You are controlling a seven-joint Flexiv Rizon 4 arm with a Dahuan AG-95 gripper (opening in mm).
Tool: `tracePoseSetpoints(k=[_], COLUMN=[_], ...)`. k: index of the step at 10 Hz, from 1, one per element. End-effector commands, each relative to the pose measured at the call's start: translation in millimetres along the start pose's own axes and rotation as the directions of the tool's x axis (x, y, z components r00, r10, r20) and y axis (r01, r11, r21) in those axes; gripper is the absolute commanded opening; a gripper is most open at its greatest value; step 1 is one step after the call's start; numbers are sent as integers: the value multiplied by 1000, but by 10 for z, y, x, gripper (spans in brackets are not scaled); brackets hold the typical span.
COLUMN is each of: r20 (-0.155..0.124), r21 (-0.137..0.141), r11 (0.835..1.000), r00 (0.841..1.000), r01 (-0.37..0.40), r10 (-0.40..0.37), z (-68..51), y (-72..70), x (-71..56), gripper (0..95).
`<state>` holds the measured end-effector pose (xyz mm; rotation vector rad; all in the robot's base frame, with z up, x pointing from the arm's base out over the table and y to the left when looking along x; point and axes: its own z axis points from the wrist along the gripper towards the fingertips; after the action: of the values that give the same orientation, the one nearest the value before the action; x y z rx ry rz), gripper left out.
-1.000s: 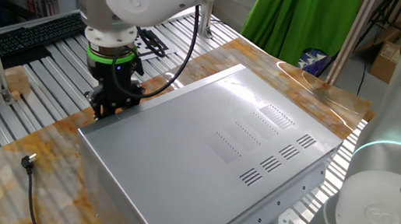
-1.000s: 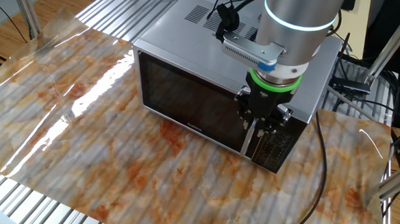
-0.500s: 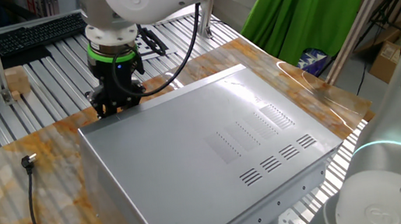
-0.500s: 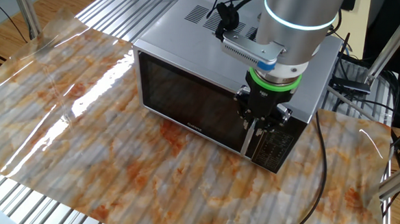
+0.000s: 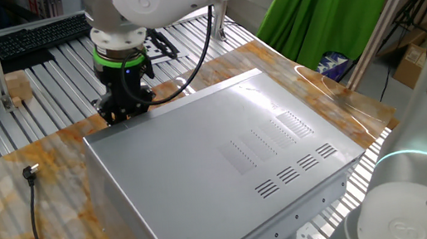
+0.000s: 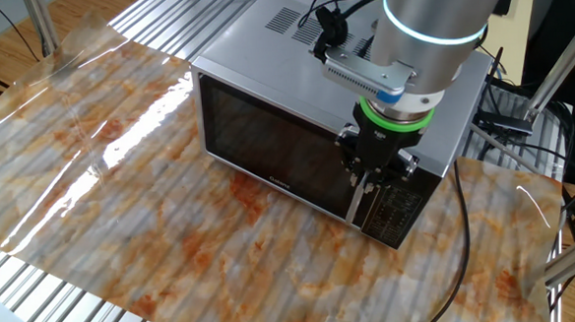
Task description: Open the microwave door
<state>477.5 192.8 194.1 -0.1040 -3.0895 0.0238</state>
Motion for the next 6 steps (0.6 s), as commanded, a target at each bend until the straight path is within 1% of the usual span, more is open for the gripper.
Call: tracePoseSetpoints(k=[1,3,4,6], r20=[-4,-8,-7,-9], r21=[-24,-27,-41,-30], r11=[1000,1000,999,1000], r00=[1000,1000,1000,1000], r01=[-17,-11,-13,-9], r10=[17,11,13,9], z=[8,6,4,3], y=[-15,-10,1,2], x=[-9,-7,-5,-7], gripper=[0,0,0,0])
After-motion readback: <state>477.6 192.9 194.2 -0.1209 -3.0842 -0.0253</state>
